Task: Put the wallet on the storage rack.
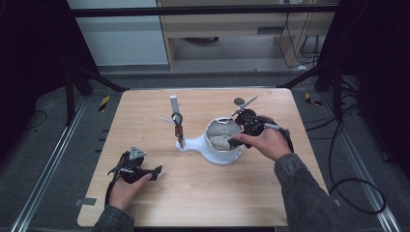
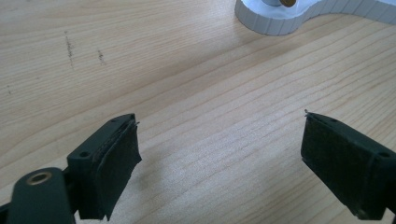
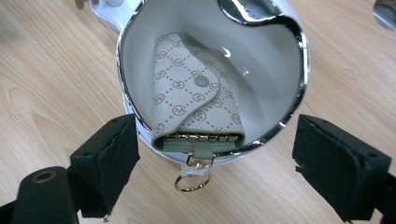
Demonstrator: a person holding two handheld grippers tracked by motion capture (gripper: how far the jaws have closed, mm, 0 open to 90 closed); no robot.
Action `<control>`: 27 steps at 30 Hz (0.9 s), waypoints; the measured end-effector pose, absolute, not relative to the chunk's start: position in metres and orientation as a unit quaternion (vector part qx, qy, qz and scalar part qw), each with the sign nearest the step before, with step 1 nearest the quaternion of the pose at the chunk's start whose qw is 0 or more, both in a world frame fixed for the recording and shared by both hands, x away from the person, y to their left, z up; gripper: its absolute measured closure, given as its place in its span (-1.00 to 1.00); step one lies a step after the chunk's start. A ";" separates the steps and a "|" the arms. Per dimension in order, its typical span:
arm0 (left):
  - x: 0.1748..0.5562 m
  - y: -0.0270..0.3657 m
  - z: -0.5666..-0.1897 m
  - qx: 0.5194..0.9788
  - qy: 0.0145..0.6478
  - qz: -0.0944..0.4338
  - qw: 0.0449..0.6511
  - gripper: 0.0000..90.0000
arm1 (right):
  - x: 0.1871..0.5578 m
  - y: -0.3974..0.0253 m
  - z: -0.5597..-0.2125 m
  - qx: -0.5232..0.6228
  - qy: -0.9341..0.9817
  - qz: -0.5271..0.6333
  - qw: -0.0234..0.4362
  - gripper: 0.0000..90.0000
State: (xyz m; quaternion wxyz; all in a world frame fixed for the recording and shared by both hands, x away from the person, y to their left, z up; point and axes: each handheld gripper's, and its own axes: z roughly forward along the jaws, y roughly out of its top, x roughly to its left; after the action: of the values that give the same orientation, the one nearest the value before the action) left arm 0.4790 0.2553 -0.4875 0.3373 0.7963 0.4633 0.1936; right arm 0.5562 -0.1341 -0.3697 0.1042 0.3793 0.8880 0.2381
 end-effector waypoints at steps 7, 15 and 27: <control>0.481 0.255 -0.490 0.795 0.470 0.190 0.333 -0.88 | 0.551 -0.151 -0.362 0.386 0.879 0.253 0.123 -0.78; 0.481 0.256 -0.492 0.798 0.468 0.191 0.329 -0.90 | 0.544 -0.171 -0.359 0.409 0.859 0.272 0.147 -0.81; 0.482 0.256 -0.495 0.800 0.468 0.198 0.320 -0.90 | 0.531 -0.203 -0.369 0.440 0.832 0.292 0.169 -0.77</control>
State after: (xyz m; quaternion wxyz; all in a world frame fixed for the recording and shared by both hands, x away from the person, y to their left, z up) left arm 0.4816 0.2556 -0.4949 0.3202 0.7997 0.4679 0.1976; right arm 0.5306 -0.2034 -0.3692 0.1693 0.4404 0.8318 0.2924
